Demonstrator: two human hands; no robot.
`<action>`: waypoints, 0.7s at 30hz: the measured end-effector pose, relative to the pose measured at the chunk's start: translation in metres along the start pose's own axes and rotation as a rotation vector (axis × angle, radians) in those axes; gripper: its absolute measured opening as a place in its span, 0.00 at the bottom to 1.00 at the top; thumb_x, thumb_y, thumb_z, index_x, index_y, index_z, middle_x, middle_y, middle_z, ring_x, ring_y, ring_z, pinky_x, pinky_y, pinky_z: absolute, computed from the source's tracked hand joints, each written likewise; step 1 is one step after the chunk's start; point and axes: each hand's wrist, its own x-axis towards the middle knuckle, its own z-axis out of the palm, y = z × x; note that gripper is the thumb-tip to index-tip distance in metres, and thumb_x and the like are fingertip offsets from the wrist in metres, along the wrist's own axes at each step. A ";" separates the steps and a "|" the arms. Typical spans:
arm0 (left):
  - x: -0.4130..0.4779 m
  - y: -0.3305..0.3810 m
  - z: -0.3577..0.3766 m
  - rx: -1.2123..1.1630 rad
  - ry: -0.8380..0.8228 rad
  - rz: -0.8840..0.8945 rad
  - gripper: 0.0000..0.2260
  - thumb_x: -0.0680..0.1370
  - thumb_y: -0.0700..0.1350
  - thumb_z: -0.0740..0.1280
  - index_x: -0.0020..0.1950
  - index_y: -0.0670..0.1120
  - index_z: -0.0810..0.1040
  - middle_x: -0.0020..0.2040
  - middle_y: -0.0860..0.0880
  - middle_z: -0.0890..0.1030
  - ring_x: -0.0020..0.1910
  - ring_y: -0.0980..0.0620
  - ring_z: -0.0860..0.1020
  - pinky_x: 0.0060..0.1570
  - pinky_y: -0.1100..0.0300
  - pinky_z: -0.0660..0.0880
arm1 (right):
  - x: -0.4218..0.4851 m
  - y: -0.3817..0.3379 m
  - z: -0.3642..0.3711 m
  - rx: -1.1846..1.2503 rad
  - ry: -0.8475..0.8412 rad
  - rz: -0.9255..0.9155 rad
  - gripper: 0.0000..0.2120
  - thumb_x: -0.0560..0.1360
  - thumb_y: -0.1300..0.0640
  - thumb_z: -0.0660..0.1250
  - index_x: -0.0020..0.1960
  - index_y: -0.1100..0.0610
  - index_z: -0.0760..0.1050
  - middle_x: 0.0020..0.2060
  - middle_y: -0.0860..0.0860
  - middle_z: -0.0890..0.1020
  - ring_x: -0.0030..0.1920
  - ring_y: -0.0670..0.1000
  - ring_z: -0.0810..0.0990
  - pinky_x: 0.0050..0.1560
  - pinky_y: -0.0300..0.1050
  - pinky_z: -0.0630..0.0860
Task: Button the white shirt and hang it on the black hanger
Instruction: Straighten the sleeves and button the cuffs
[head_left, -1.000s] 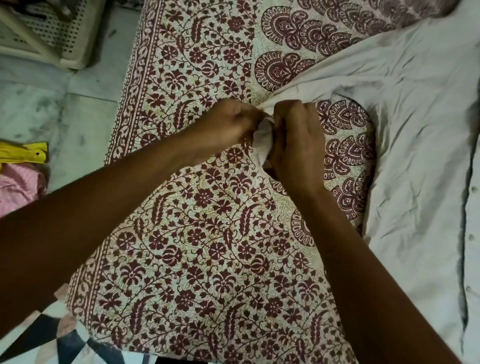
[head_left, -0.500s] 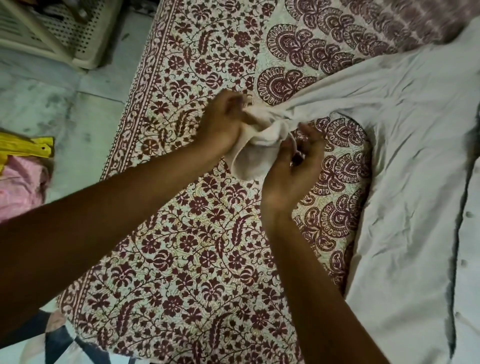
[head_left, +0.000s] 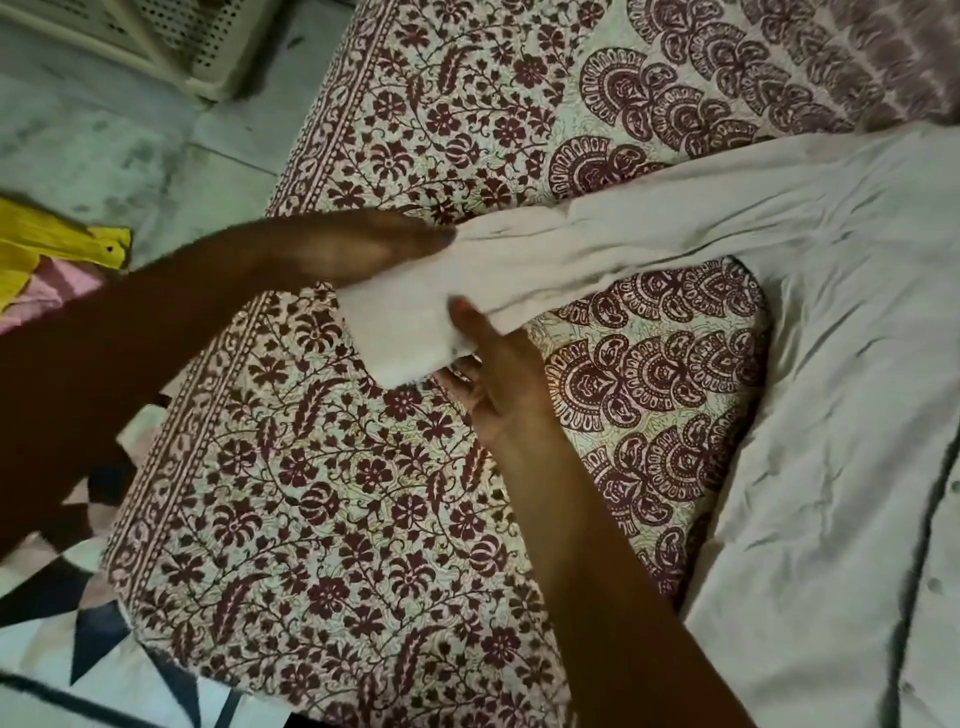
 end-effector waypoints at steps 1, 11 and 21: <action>-0.002 -0.003 -0.005 -0.005 -0.014 -0.019 0.22 0.75 0.55 0.60 0.68 0.51 0.68 0.65 0.48 0.73 0.56 0.51 0.73 0.55 0.57 0.71 | 0.001 -0.001 0.005 0.040 -0.005 0.013 0.04 0.73 0.60 0.68 0.47 0.55 0.75 0.48 0.51 0.82 0.48 0.53 0.80 0.43 0.46 0.81; 0.027 -0.071 -0.012 -0.340 0.816 -0.174 0.25 0.65 0.54 0.76 0.51 0.47 0.66 0.57 0.43 0.76 0.54 0.45 0.77 0.49 0.51 0.77 | 0.044 0.019 0.004 -0.714 0.052 -0.267 0.06 0.75 0.61 0.65 0.46 0.64 0.79 0.41 0.60 0.83 0.36 0.52 0.80 0.39 0.41 0.77; 0.048 -0.050 0.007 -0.478 0.949 -0.145 0.21 0.73 0.55 0.69 0.55 0.39 0.78 0.49 0.48 0.77 0.50 0.50 0.76 0.49 0.59 0.73 | 0.081 -0.099 -0.112 -1.525 0.627 -0.968 0.24 0.68 0.69 0.62 0.63 0.58 0.74 0.64 0.60 0.73 0.64 0.62 0.69 0.64 0.52 0.68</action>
